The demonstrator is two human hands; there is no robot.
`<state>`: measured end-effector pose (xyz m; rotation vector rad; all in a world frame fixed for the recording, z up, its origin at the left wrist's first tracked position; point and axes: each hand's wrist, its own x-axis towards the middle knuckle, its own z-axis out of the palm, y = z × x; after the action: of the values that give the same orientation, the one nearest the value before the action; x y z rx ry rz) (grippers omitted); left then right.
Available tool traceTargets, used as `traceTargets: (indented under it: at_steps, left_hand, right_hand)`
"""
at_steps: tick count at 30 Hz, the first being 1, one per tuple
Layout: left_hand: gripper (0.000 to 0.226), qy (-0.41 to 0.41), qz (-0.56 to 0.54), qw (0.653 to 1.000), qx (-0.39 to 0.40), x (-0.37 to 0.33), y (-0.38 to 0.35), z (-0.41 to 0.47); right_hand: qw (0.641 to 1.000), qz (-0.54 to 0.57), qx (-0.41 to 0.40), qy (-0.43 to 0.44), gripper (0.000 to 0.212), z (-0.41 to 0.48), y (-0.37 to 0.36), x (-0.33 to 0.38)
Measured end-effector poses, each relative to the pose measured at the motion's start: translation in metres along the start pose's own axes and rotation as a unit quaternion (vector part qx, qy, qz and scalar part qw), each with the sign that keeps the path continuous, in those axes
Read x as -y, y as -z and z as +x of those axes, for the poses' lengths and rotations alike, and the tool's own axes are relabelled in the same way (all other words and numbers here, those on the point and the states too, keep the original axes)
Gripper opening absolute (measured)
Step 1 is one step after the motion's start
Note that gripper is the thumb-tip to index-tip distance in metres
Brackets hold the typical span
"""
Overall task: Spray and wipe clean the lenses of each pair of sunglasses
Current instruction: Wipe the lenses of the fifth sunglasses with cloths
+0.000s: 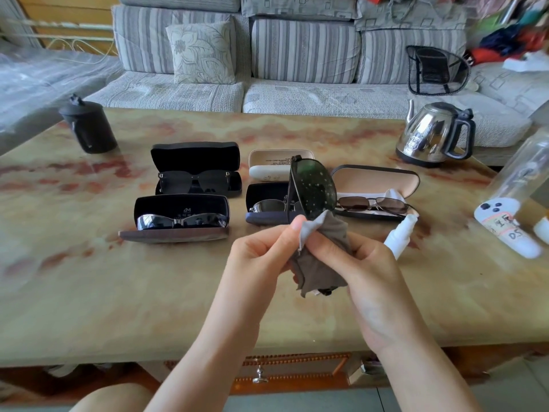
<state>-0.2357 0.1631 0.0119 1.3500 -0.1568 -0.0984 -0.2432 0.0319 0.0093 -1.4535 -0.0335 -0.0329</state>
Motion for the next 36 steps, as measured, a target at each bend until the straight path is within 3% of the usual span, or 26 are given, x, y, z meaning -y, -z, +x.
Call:
traceTargets:
  at_steps: [6,12,15,20,22,29,36]
  left_hand:
    - [0.037,0.061,-0.092,0.993,0.050,0.001,0.003,0.003]
    - [0.045,0.071,-0.087,0.994,0.011,-0.001,0.009,0.005]
    - [0.045,0.071,-0.080,0.994,0.012,0.000,0.010,0.005]
    - [0.028,0.077,-0.099,0.992,-0.023,-0.003,0.009,0.005]
    - [0.027,0.080,-0.111,0.990,-0.032,-0.005,0.008,0.004]
    - [0.025,0.087,-0.145,0.985,-0.019,-0.001,0.005,0.006]
    - [0.039,0.063,-0.098,0.993,-0.016,0.002,-0.005,0.002]
  right_hand:
    - [0.997,-0.052,0.006,0.059,0.045,-0.002,-0.004,0.001]
    - [0.993,-0.027,0.110,0.025,0.024,-0.004,0.001,0.007]
    - [0.992,-0.033,0.119,0.007,0.026,-0.005,0.003,0.006]
    - [0.990,-0.037,0.135,-0.013,0.006,-0.005,0.007,0.003]
    - [0.989,-0.042,0.140,-0.027,0.013,-0.005,0.007,0.004]
    - [0.995,-0.062,0.077,-0.009,0.029,-0.006,0.001,0.008]
    - [1.000,-0.023,0.014,0.001,0.027,-0.008,-0.003,0.005]
